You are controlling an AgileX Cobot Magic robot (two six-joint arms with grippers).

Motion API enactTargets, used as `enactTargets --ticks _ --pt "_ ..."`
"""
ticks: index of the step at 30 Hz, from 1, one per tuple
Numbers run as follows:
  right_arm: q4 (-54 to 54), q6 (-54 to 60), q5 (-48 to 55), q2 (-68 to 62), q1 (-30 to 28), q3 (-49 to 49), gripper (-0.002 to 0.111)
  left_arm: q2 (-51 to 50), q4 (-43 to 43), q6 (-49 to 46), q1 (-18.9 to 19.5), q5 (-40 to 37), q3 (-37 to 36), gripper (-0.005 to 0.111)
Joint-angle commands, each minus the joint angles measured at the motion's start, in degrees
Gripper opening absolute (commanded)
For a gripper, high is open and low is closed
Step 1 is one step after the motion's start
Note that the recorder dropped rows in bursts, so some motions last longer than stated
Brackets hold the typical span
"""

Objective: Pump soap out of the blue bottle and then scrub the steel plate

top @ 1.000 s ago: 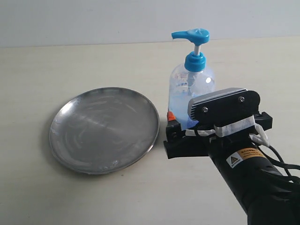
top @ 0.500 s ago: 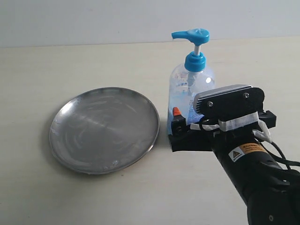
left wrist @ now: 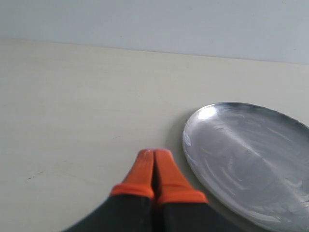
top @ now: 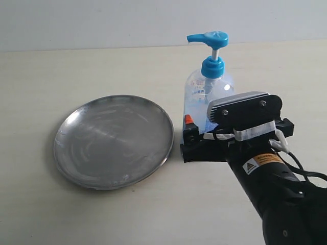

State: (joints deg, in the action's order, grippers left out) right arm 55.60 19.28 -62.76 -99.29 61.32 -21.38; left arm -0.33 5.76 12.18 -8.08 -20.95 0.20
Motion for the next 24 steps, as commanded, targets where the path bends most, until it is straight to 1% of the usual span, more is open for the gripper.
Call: enactTargets --ticks 1,5,12,17,20,24 --pt "-1.01 -0.39 -0.95 -1.98 -0.43 -2.35 0.105 0.33 0.08 0.08 0.14 0.53 -0.20 0.000" --pt "1.54 -1.61 -0.95 -3.17 -0.43 -3.09 0.105 0.33 0.08 0.08 0.14 0.53 -0.20 0.000" --pt "0.89 -4.62 -3.91 -5.30 -0.43 -3.58 0.105 0.33 0.08 0.08 0.14 0.53 -0.20 0.000" --pt "0.99 -3.96 -3.31 -6.69 -1.16 -5.91 0.105 0.33 0.08 0.08 0.14 0.53 -0.20 0.000" --pt "0.08 -4.32 -2.91 -6.69 -2.86 -5.91 0.105 0.33 0.08 0.08 0.14 0.53 -0.20 0.000" --pt "-3.93 -4.33 -2.66 -6.69 -5.57 -5.91 0.105 0.33 0.08 0.08 0.14 0.53 -0.20 0.000"
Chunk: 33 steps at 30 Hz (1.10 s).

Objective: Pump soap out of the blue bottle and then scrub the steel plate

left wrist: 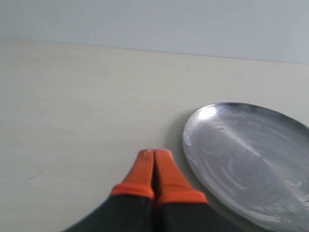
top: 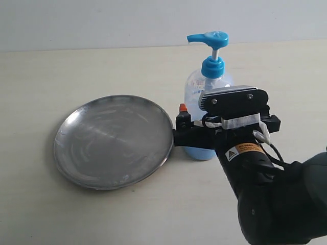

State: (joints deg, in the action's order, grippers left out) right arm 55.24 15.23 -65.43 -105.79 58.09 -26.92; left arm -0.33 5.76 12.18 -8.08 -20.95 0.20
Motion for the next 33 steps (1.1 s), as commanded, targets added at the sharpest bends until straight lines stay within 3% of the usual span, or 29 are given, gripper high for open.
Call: enactTargets --ticks 1,14,33 --pt "-4.14 -0.27 0.00 -0.18 -2.74 -0.37 0.105 0.33 0.08 0.08 0.14 0.53 -0.20 0.000" --pt "-4.15 2.57 6.39 -0.43 -4.88 -5.11 0.105 0.33 0.08 0.08 0.14 0.53 -0.20 0.000" --pt "-3.17 2.58 5.82 -3.32 -4.88 -5.61 0.105 0.33 0.08 0.08 0.14 0.53 -0.20 0.000"
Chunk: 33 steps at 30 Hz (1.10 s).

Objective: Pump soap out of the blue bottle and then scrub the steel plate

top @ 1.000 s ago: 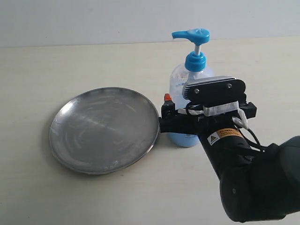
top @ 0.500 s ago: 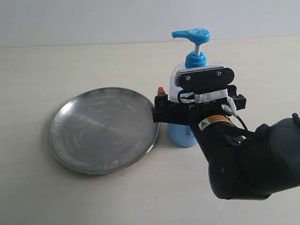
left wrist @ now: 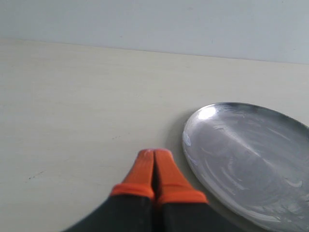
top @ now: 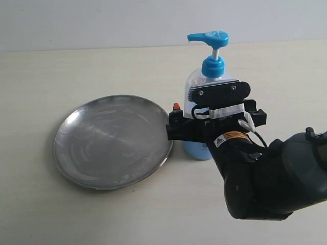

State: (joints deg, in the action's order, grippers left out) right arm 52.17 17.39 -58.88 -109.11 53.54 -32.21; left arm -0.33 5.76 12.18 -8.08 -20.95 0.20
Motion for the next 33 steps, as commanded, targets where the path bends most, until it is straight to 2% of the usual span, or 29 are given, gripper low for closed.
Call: enactTargets --ticks 1,33 --pt "-0.11 0.42 -0.73 0.00 -0.33 -0.31 0.105 0.33 0.08 0.08 0.14 0.53 -0.20 0.000" --pt "1.45 -0.93 -0.73 0.00 -0.33 -0.31 0.105 0.33 0.08 0.08 0.14 0.53 -0.20 0.000"
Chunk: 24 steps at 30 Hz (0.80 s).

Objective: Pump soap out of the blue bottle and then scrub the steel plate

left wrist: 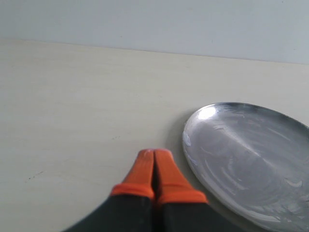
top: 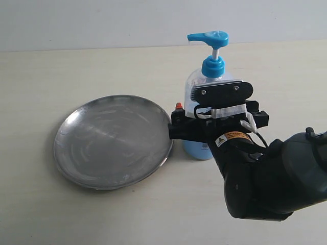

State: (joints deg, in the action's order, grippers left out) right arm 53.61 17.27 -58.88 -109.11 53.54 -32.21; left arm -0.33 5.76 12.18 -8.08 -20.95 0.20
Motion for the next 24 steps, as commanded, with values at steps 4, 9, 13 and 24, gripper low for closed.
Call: enactTargets --ticks 4,9,13,24 --pt "0.01 -0.83 -0.73 0.00 -0.21 -0.31 0.105 0.33 0.08 0.08 0.14 0.53 -0.20 0.000" --pt "0.01 -1.18 -0.73 0.00 -0.21 -0.31 0.105 0.33 0.08 0.08 0.14 0.53 -0.20 0.000" --pt "0.01 -1.18 -0.73 0.00 -0.21 -0.31 0.105 0.33 0.08 0.08 0.14 0.53 -0.20 0.000" --pt "-2.07 -0.85 -0.73 -0.25 -0.21 -0.31 0.105 0.33 0.08 0.08 0.14 0.53 -0.20 0.000"
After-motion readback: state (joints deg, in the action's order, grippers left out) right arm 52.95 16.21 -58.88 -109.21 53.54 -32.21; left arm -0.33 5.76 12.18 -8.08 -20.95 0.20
